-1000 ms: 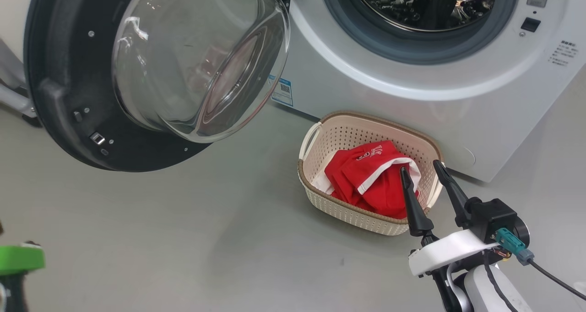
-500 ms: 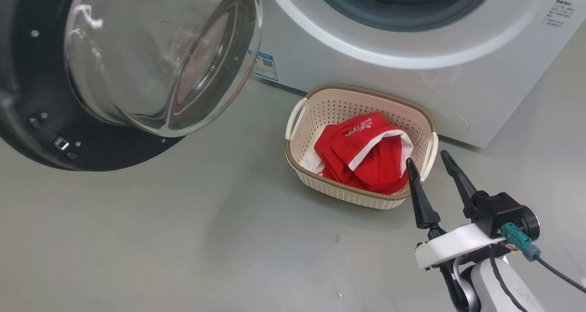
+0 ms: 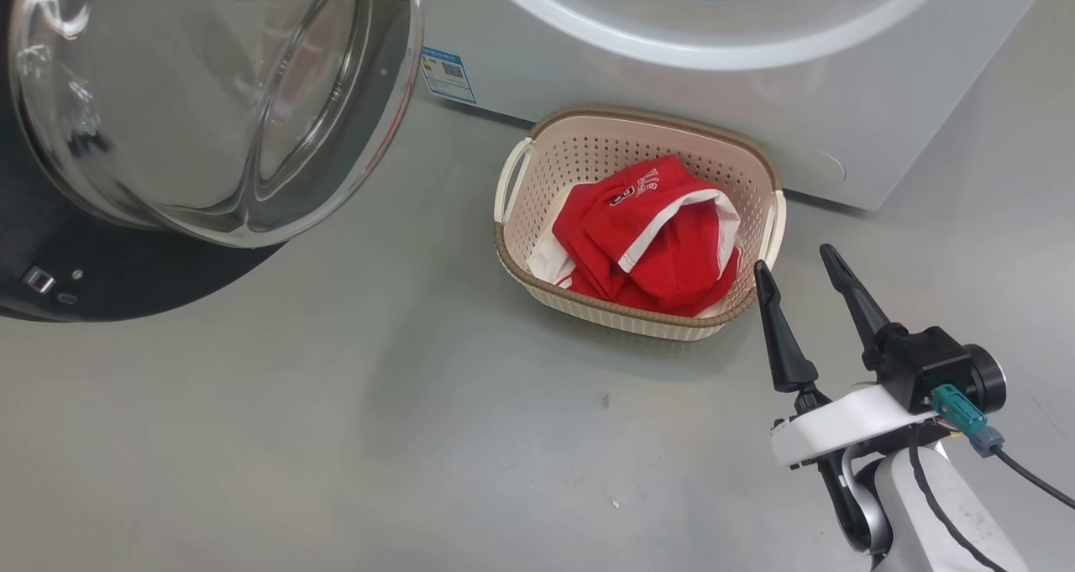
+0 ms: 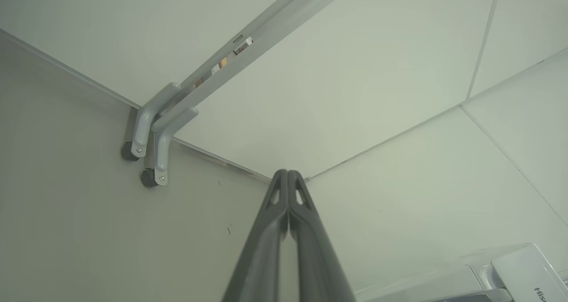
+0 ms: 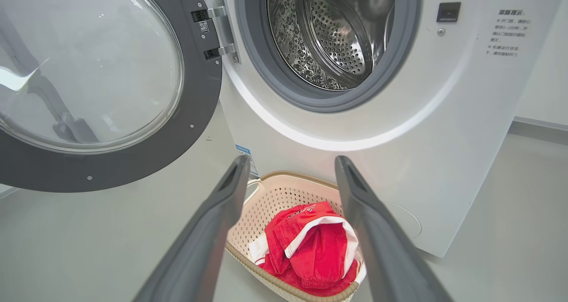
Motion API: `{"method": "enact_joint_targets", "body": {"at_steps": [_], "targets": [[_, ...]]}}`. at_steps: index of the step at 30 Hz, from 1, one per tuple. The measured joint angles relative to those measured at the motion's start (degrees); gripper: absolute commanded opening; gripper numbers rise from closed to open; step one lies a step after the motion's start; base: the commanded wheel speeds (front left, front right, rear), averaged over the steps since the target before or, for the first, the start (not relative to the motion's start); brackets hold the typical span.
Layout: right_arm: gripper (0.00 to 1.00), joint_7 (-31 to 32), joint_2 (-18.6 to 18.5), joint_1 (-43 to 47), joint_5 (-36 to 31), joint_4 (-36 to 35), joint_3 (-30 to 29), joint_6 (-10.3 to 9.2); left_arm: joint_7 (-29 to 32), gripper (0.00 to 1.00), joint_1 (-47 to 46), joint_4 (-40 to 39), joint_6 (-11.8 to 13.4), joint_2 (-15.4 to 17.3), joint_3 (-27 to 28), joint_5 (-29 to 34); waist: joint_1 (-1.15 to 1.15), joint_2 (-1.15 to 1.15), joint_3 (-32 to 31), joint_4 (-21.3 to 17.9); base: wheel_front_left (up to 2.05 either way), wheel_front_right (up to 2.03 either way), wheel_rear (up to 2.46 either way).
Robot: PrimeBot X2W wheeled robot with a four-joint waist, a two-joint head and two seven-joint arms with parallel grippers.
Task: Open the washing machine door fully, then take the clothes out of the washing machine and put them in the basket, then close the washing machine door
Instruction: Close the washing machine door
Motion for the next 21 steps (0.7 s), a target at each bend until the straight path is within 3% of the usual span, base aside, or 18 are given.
{"method": "enact_joint_targets", "body": {"at_steps": [4, 11, 21], "targets": [[1.0, 0.0, -0.4, -0.5, 0.0, -0.2, -0.1, 0.0, 2.0, 0.0, -3.7, 4.0, 2.5, 0.9, 3.5, -4.4, 0.0, 0.0, 0.8, -0.6, 0.0, 0.0, 0.0], [1.0, 0.0, -0.5, -1.0, -0.1, -0.3, -0.3, 0.0, 8.6, 0.0, -9.3, 10.0, 3.3, 1.6, 5.2, -11.4, 0.0, 0.0, 1.8, -1.2, 0.0, 0.0, 0.0], [1.0, 0.0, -0.4, -1.6, -0.1, -0.1, -0.2, 0.0, 15.6, 0.0, -11.3, 16.7, 3.8, 2.2, 3.9, -12.8, 0.0, 0.0, 2.1, -1.5, 0.0, 0.0, 0.0]]}}
